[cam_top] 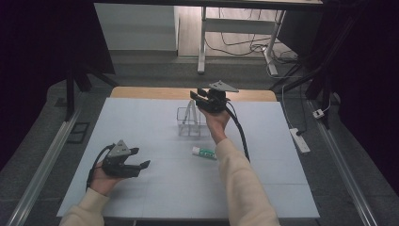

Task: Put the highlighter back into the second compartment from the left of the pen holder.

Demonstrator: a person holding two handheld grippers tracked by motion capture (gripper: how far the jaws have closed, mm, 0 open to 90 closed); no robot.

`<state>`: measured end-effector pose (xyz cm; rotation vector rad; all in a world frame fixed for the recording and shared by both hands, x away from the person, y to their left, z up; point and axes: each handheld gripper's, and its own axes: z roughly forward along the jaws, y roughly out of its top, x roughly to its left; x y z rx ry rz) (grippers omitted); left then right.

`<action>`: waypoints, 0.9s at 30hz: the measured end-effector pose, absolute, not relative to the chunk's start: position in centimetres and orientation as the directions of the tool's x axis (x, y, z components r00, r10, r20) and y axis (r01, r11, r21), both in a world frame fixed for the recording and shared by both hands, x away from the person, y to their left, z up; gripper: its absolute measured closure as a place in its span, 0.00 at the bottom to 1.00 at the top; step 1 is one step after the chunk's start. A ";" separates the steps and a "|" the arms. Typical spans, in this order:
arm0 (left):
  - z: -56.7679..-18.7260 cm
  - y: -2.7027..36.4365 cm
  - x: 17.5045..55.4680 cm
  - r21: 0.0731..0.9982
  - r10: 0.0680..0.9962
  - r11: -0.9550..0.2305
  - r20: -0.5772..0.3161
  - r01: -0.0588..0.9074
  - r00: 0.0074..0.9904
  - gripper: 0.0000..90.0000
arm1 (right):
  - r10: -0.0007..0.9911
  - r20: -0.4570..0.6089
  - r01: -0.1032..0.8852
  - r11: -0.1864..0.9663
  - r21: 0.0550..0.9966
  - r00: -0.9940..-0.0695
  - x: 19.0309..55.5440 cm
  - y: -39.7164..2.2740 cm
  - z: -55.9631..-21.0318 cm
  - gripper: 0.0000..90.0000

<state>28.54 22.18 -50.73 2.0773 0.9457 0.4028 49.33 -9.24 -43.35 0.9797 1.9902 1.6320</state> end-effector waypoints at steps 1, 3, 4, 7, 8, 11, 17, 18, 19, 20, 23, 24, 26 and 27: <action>-50.7 22.2 28.5 0.777 0.742 -0.400 -0.038 0.487 0.669 0.33 | 0.716 0.133 0.274 0.084 0.958 -0.685 49.2 -9.4 -43.3 0.64; -50.7 22.2 28.5 0.777 0.743 -0.399 -0.038 0.487 0.669 0.33 | 0.715 0.116 0.273 0.108 0.956 -0.689 49.0 -9.8 -43.2 0.61; -50.7 22.2 28.5 0.777 0.743 -0.399 -0.037 0.487 0.668 0.33 | 0.710 0.109 0.274 0.122 0.954 -0.695 48.9 -9.9 -43.2 0.61; -50.7 22.2 28.5 0.777 0.743 -0.399 -0.037 0.487 0.668 0.33 | 0.706 0.078 0.271 0.166 0.948 -0.704 48.5 -10.5 -43.2 0.60; -50.7 22.2 28.5 0.777 0.744 -0.398 -0.037 0.487 0.667 0.33 | 0.702 0.076 0.272 0.172 0.947 -0.708 48.3 -10.8 -43.3 0.59; -50.7 22.3 28.5 0.778 0.745 -0.397 -0.037 0.487 0.666 0.33 | 0.691 0.077 0.280 0.187 0.942 -0.719 48.0 -11.6 -43.3 0.59; -50.7 22.3 28.5 0.778 0.748 -0.396 -0.035 0.488 0.663 0.33 | 0.683 0.078 0.290 0.201 0.936 -0.726 47.5 -13.1 -43.5 0.59; -50.7 22.3 28.5 0.777 0.748 -0.397 -0.034 0.488 0.663 0.33 | 0.681 0.077 0.290 0.204 0.935 -0.728 47.4 -13.2 -43.5 0.59; -50.7 22.3 28.5 0.777 0.748 -0.397 -0.034 0.488 0.662 0.33 | 0.679 0.074 0.289 0.208 0.934 -0.730 47.3 -13.4 -43.6 0.59; -50.7 22.3 28.5 0.777 0.749 -0.397 -0.034 0.488 0.662 0.33 | 0.676 0.074 0.288 0.210 0.934 -0.733 47.2 -13.6 -43.6 0.59; -50.7 22.4 28.4 0.778 0.751 -0.395 -0.033 0.488 0.660 0.33 | 0.670 0.070 0.286 0.218 0.933 -0.739 46.9 -13.9 -43.7 0.59; -50.6 22.4 28.4 0.779 0.751 -0.394 -0.033 0.488 0.659 0.33 | 0.670 0.062 0.284 0.226 0.932 -0.739 46.9 -14.0 -43.7 0.59; -50.6 22.4 28.4 0.778 0.751 -0.395 -0.032 0.488 0.660 0.33 | 0.666 0.058 0.283 0.235 0.930 -0.744 46.7 -14.2 -43.7 0.59; -50.6 22.4 28.4 0.778 0.751 -0.395 -0.032 0.488 0.660 0.33 | 0.661 0.059 0.282 0.236 0.930 -0.748 46.6 -14.2 -43.8 0.59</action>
